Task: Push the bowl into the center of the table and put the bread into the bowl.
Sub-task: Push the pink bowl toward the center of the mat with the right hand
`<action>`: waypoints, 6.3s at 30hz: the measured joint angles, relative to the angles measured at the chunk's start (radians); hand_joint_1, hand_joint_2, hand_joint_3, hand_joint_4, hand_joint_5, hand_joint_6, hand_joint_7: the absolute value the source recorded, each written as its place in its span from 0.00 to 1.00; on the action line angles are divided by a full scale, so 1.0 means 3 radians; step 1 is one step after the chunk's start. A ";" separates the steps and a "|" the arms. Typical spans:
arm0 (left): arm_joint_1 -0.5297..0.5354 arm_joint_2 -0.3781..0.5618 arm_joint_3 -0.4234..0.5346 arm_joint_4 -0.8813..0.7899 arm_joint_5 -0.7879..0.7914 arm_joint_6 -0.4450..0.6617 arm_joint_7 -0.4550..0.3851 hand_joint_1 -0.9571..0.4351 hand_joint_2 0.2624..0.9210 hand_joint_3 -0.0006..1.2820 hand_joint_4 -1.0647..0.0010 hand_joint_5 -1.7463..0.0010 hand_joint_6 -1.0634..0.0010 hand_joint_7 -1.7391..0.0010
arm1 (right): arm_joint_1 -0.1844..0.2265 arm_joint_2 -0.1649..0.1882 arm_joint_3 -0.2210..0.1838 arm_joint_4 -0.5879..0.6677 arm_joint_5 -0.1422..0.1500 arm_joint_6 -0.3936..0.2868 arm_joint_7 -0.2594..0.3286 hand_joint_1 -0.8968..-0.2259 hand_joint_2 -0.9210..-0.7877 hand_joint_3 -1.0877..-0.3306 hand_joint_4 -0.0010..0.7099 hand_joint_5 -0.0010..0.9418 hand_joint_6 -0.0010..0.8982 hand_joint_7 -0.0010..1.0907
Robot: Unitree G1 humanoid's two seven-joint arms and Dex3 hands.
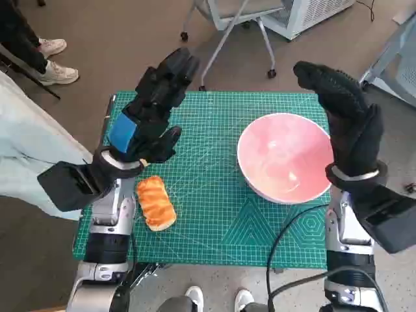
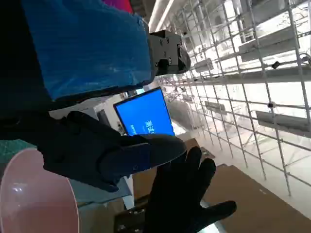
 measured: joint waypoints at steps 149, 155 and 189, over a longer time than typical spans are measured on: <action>0.0285 0.0125 0.0063 -0.0278 0.0075 -0.0065 0.0311 0.21 1.00 0.45 0.92 1.00 1.00 0.80 | -0.1036 0.0331 -0.1045 0.3367 0.0127 0.0591 -0.0406 0.43 0.00 0.41 0.11 0.01 0.14 0.19; 0.0298 0.0153 0.0089 -0.0285 0.0078 -0.0065 0.0330 0.22 1.00 0.45 0.92 1.00 1.00 0.79 | -0.1079 0.0387 -0.1039 0.3368 0.0127 0.0627 -0.0388 0.48 0.00 0.42 0.12 0.01 0.16 0.18; 0.0342 0.0163 0.0073 -0.0317 0.0094 -0.0026 0.0367 0.23 1.00 0.46 0.92 1.00 1.00 0.79 | -0.1266 0.0515 -0.0965 0.3397 0.0099 0.0709 -0.0400 0.48 0.00 0.39 0.15 0.01 0.19 0.19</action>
